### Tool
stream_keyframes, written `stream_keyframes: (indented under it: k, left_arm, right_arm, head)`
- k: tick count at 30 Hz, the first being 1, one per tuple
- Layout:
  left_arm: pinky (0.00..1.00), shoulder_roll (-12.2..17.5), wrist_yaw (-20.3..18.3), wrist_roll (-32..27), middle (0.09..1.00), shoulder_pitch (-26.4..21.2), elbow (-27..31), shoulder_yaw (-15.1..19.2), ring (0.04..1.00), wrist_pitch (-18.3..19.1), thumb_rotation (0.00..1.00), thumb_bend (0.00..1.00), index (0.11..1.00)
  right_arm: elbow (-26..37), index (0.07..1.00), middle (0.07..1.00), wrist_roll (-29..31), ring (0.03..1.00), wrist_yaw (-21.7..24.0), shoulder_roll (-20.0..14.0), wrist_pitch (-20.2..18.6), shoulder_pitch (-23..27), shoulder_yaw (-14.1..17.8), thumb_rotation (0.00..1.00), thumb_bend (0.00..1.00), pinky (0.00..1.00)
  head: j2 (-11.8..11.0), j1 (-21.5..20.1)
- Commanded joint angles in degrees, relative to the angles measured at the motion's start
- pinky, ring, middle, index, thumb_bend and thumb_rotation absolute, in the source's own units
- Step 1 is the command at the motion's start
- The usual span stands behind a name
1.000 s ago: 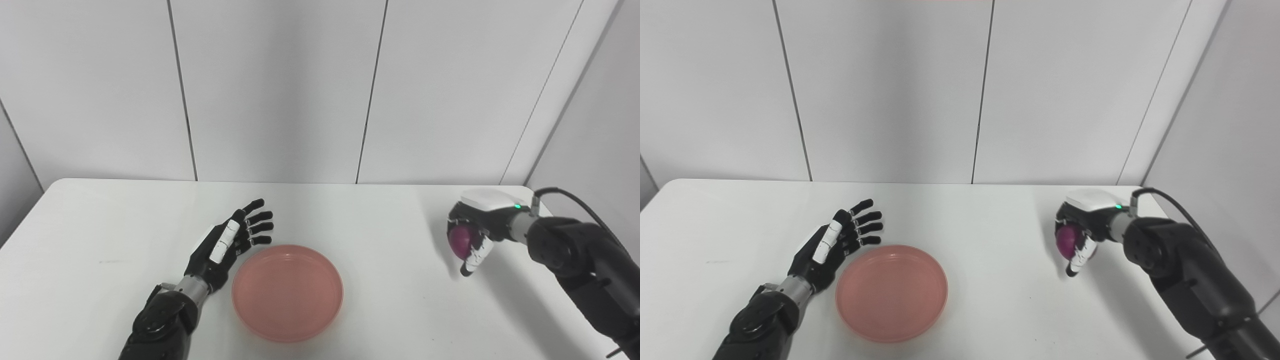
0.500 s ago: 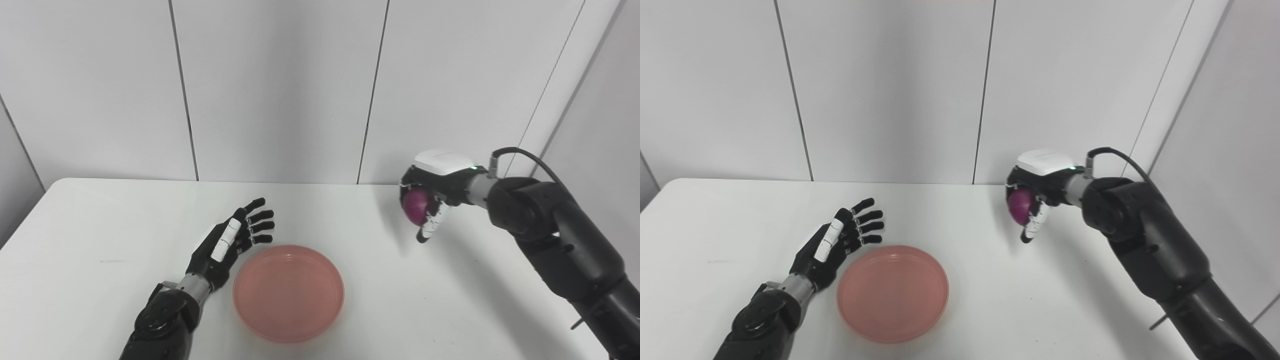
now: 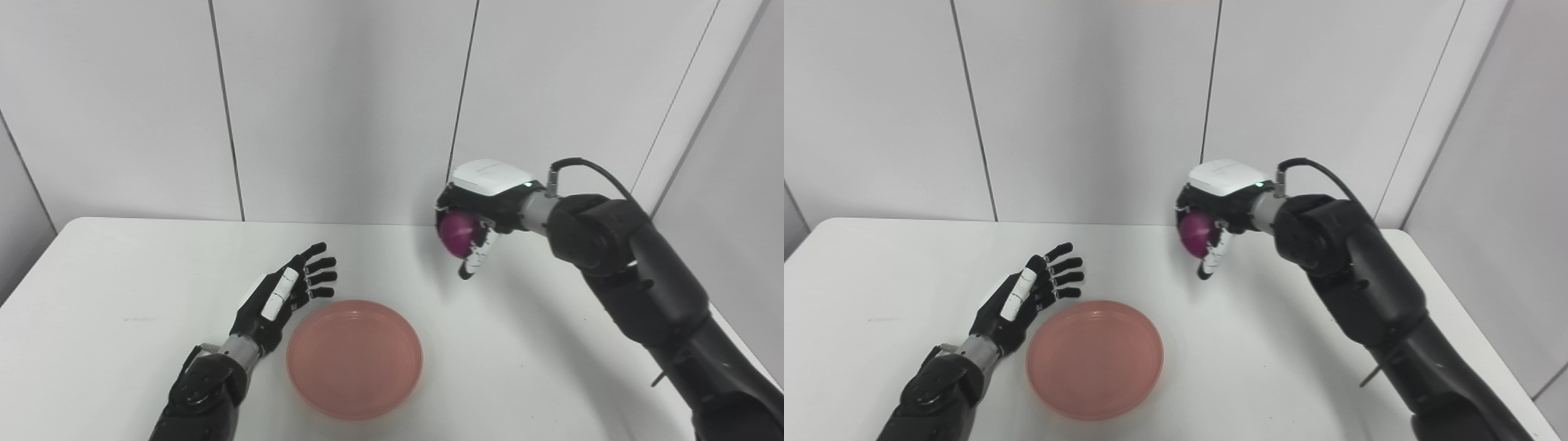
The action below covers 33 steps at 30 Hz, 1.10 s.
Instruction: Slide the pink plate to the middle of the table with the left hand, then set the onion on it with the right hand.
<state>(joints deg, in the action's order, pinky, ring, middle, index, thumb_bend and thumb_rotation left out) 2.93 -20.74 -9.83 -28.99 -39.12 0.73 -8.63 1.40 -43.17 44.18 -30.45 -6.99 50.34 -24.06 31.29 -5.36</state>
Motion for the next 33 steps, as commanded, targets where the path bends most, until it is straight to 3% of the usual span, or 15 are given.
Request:
stream_keyframes:
  k: [1, 7, 14, 15, 18, 20, 22, 23, 24, 26, 33]
  left_arm:
    - [0.72, -1.9, 1.3, 0.3, 0.832, 6.5, -4.1, -0.6, 0.800, 2.4, 0.85, 0.87, 0.855]
    - [0.72, -2.5, 1.7, 0.7, 0.829, 6.6, -3.7, -1.0, 0.801, 2.3, 0.86, 0.85, 0.860]
    - [0.74, -3.1, 2.6, 0.8, 0.835, 6.6, -3.4, -1.2, 0.810, 2.7, 0.86, 0.85, 0.865]
    - [0.74, -3.1, 2.8, 1.0, 0.834, 6.7, -3.2, -1.3, 0.807, 2.7, 0.87, 0.85, 0.865]
    - [0.73, -3.2, 3.1, 1.2, 0.836, 6.9, -2.7, -1.3, 0.806, 2.8, 0.87, 0.85, 0.866]
    - [0.73, -3.2, 3.2, 1.3, 0.839, 7.0, -2.4, -1.3, 0.807, 3.0, 0.87, 0.85, 0.868]
    - [0.74, -3.2, 3.4, 1.4, 0.844, 7.2, -1.9, -1.2, 0.810, 3.5, 0.87, 0.86, 0.874]
    - [0.74, -3.2, 3.5, 1.3, 0.845, 7.3, -1.6, -1.1, 0.810, 3.7, 0.87, 0.86, 0.874]
    - [0.74, -3.1, 3.6, 1.3, 0.845, 7.4, -1.4, -1.1, 0.810, 3.8, 0.87, 0.86, 0.874]
    - [0.73, -3.0, 3.8, 1.3, 0.843, 7.5, -1.1, -1.1, 0.808, 4.0, 0.87, 0.86, 0.871]
    - [0.73, -2.8, 3.2, 0.8, 0.841, 7.6, -0.1, -1.0, 0.806, 4.9, 0.87, 0.86, 0.876]
  right_arm:
    - [2.1, 0.513, 0.441, 0.4, 0.395, -1.6, 0.6, 2.3, 4.0, 0.7, 0.00, 0.53, 0.33]
    - [3.4, 0.513, 0.444, 1.0, 0.409, -1.1, 4.6, 3.5, 4.6, -1.0, 0.00, 0.53, 0.35]
    - [3.1, 0.509, 0.466, 0.7, 0.442, -2.0, 6.9, 4.7, 3.2, -3.3, 0.00, 0.53, 0.38]
    - [2.8, 0.492, 0.489, 1.1, 0.470, -2.2, 7.4, 5.0, 2.8, -3.4, 0.00, 0.53, 0.40]
    - [2.3, 0.490, 0.706, 1.7, 0.619, -2.5, 8.1, 5.9, 2.0, -3.6, 0.11, 0.52, 0.51]
    - [2.1, 0.490, 0.741, 1.5, 0.642, -2.6, 8.5, 6.1, 1.5, -3.9, 0.13, 0.52, 0.53]
    - [1.7, 0.490, 0.724, 1.6, 0.596, -3.0, 9.1, 6.3, 0.9, -3.9, 0.13, 0.52, 0.49]
    - [1.4, 0.490, 0.646, 1.5, 0.542, -3.3, 9.2, 6.5, 0.5, -3.9, 0.13, 0.52, 0.45]
    - [1.1, 0.490, 0.625, 1.4, 0.526, -3.7, 9.2, 6.9, 0.2, -4.0, 0.13, 0.52, 0.44]
    - [0.5, 0.509, 0.488, 1.2, 0.465, -3.9, 9.1, 7.6, -0.4, -4.4, 0.02, 0.53, 0.40]
    - [-2.5, 0.518, 0.446, 1.1, 0.432, -4.7, 9.1, 10.1, -2.1, -5.9, 0.00, 0.53, 0.35]
  head:
    - [0.0, 0.4]
    - [-0.1, 1.8]
    - [-0.3, 3.1]
    - [-0.2, 3.5]
    - [-0.1, 3.8]
    - [0.0, 4.2]
    - [0.1, 4.3]
    - [0.1, 4.3]
    - [0.2, 4.4]
    - [0.2, 4.4]
    - [0.3, 4.0]
